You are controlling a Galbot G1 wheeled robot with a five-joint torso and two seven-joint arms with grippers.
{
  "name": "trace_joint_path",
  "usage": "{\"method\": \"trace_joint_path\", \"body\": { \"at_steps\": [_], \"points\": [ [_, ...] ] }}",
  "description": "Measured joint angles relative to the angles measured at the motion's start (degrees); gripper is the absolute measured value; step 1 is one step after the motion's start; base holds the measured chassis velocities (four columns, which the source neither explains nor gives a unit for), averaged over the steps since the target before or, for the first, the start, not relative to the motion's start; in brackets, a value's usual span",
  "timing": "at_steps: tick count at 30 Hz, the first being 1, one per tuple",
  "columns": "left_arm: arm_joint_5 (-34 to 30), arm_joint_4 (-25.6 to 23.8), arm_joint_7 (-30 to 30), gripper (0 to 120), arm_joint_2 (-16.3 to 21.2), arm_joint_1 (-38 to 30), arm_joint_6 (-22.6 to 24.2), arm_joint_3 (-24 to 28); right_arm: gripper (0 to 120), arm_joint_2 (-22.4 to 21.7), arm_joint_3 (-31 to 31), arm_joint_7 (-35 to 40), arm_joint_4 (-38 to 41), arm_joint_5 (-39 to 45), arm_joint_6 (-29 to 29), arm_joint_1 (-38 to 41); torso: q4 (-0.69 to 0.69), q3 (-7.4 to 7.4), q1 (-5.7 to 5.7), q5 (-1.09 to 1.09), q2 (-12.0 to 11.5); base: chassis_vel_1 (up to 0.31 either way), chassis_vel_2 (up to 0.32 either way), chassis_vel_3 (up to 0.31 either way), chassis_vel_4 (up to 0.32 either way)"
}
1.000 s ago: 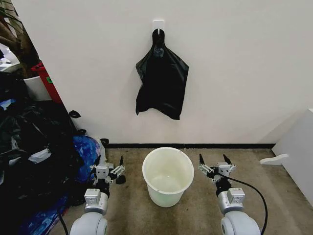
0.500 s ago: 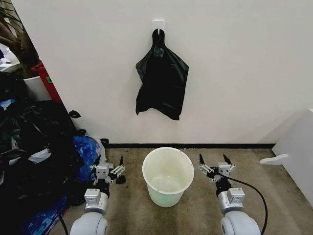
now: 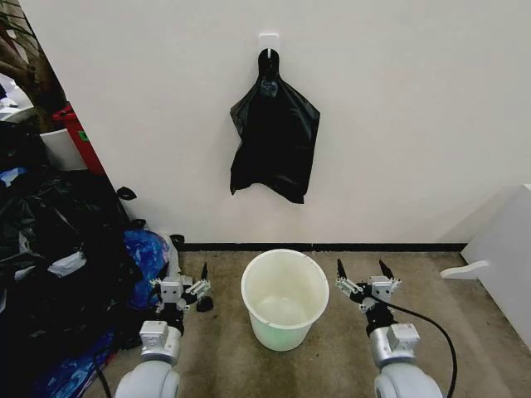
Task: Place the garbage bag over the trash bin.
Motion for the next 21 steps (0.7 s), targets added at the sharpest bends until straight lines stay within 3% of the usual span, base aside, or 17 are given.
{"method": "trace_joint_path", "body": {
  "at_steps": [4,6,11,21],
  "points": [
    [-2.18,-7.25,-1.88,100,2.19,3.76,-1.14,-0.73,100,2.24,-1.66,-0.15,7.27,-0.31,4.24,-5.31,-0.02,-0.01,0.00,-0.03,0.01,0.000,0.000,0.000,0.000],
    [-2.69,-8.93,-2.33,100,2.73,4.63,-1.41,-0.91,100,2.40,-1.74,-0.36,7.56,0.13,4.86,-5.55,-0.02,-0.01,0.00,-0.02,0.00,0.000,0.000,0.000,0.000],
    [-6.40,-18.36,-4.23,100,6.02,9.89,-2.95,-2.17,100,2.40,-1.49,-1.17,6.57,1.49,5.02,-5.29,0.00,-0.01,0.00,0.02,0.01,0.000,0.000,0.000,0.000],
    [-9.61,-17.47,-2.28,100,7.79,11.48,0.01,-3.14,100,2.42,-0.06,-1.47,4.80,4.36,2.21,-4.36,-0.01,0.00,0.00,0.01,0.00,0.000,0.000,0.000,0.000]
  ]
}}
